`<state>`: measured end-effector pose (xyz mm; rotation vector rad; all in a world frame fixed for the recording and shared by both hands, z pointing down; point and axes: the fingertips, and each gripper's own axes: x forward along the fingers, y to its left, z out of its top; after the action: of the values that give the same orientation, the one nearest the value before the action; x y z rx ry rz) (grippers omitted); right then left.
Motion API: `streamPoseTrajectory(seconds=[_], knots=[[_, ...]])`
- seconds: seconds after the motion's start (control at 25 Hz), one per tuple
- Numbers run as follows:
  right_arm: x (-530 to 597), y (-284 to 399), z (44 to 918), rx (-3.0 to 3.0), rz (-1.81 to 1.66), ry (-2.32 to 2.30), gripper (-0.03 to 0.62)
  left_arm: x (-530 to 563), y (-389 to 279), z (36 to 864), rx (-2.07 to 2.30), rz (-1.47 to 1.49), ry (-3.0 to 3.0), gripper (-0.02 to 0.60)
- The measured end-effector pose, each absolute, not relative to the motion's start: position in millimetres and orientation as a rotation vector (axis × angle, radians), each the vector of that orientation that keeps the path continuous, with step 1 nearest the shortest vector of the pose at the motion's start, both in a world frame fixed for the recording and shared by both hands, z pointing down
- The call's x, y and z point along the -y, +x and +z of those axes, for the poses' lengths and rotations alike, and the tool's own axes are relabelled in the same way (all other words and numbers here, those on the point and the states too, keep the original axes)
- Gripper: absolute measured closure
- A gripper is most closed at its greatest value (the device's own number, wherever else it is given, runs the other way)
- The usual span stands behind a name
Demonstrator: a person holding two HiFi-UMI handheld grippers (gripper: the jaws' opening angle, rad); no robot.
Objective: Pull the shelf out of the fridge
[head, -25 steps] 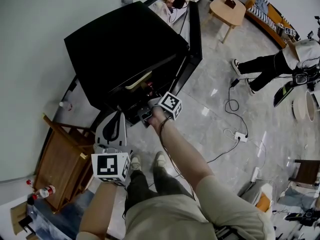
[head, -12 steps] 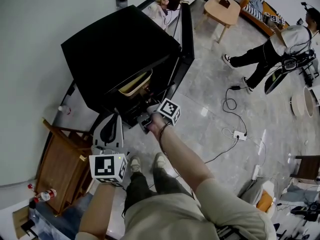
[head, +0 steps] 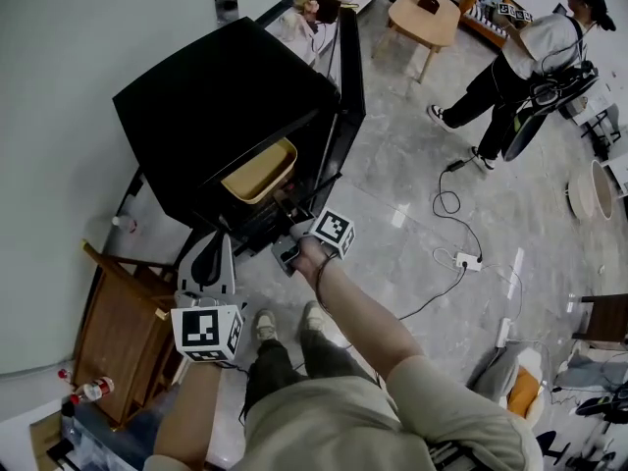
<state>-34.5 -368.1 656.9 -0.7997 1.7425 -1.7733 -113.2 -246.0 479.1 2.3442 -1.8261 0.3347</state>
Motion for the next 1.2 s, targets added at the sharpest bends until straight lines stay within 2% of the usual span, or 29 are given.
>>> streamPoseTrajectory(seconds=[1.2], knots=[[270.1,42.9,627.8,-1.687,-1.770,-0.815,0.591,207.8,-126.3,482.9,1.821,0.337,2.295,0.574]])
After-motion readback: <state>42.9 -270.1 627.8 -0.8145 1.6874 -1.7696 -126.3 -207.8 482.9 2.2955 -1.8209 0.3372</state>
